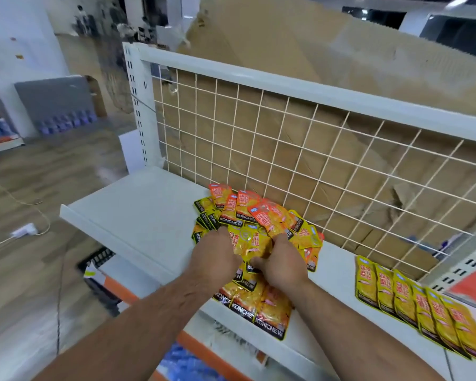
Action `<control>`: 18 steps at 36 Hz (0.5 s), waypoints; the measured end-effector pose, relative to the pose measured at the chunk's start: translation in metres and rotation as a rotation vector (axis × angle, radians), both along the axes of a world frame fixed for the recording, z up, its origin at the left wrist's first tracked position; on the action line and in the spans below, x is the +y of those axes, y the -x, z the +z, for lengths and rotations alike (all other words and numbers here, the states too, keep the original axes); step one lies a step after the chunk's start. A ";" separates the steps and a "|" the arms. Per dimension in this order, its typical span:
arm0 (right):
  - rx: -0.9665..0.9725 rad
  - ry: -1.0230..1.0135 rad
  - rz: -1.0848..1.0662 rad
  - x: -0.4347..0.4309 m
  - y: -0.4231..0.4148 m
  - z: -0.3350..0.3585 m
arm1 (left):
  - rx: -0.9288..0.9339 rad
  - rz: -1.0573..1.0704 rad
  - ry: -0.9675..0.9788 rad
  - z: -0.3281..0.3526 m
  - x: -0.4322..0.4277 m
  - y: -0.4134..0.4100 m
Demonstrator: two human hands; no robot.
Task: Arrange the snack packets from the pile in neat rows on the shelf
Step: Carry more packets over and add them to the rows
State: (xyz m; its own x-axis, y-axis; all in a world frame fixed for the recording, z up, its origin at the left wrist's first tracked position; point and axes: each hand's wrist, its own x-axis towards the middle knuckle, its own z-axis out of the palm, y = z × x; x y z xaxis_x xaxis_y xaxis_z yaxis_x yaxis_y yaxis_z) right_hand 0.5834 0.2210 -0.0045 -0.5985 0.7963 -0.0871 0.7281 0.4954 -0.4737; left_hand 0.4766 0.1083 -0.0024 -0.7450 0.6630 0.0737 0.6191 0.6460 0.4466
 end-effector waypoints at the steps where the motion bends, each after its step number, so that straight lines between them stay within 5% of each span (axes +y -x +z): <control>1: 0.007 0.042 -0.014 0.002 0.001 0.001 | -0.019 0.013 -0.018 0.001 0.000 0.001; 10: 0.227 0.290 -0.200 0.017 -0.006 0.003 | -0.299 0.088 -0.128 0.013 0.004 0.010; 18: 0.151 0.249 -0.092 0.004 -0.014 0.009 | -0.352 0.104 -0.169 0.010 0.007 -0.005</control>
